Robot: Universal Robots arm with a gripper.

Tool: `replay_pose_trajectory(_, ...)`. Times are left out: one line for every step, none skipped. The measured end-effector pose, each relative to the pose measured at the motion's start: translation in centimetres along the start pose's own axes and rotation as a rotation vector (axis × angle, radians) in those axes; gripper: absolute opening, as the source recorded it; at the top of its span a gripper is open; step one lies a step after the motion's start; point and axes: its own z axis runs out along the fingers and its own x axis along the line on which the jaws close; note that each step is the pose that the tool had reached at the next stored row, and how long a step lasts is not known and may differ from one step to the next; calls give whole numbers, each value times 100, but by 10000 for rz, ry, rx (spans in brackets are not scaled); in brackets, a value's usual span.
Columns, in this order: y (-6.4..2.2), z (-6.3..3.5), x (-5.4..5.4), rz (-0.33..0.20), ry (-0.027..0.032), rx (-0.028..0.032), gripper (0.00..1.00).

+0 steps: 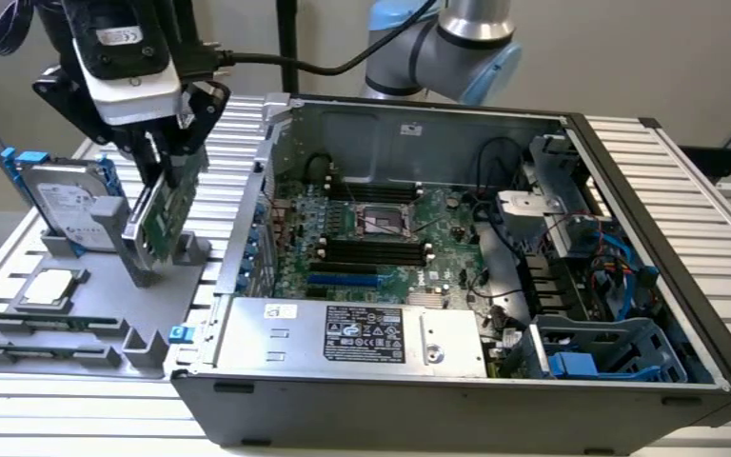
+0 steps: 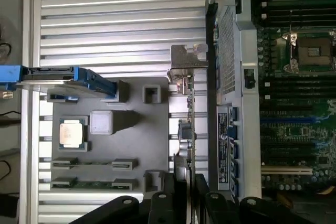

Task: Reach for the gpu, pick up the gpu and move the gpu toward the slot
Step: 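Pick up the gpu and move the gpu toward the slot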

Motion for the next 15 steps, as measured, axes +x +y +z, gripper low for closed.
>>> replay_pose_trajectory(1,-49,-35,-2,8,-2,26)
replay_pose_trajectory(3,-97,-70,-2,14,-8,26)
replay_pose_trajectory(4,-144,-106,-2,21,-13,26)
replay_pose_trajectory(5,-191,-142,-3,27,-19,26)
replay_pose_trajectory(7,-239,-180,-4,34,-26,26)
replay_pose_trajectory(8,-286,-219,-4,43,-32,26)
replay_pose_trajectory(11,-334,-264,-4,53,-43,26)
replay_pose_trajectory(12,-368,-307,-3,64,-53,26)
replay_pose_trajectory(14,-389,-351,-3,75,-65,26)
replay_pose_trajectory(15,-401,-395,-4,84,-77,26)
replay_pose_trajectory(17,-410,-440,-5,92,-93,26)
replay_pose_trajectory(19,-413,-484,-5,94,-112,26)
replay_pose_trajectory(21,-416,-529,-6,95,-133,26)
replay_pose_trajectory(22,-418,-574,-7,95,-152,26)
replay_pose_trajectory(24,-421,-623,-9,98,-174,26)
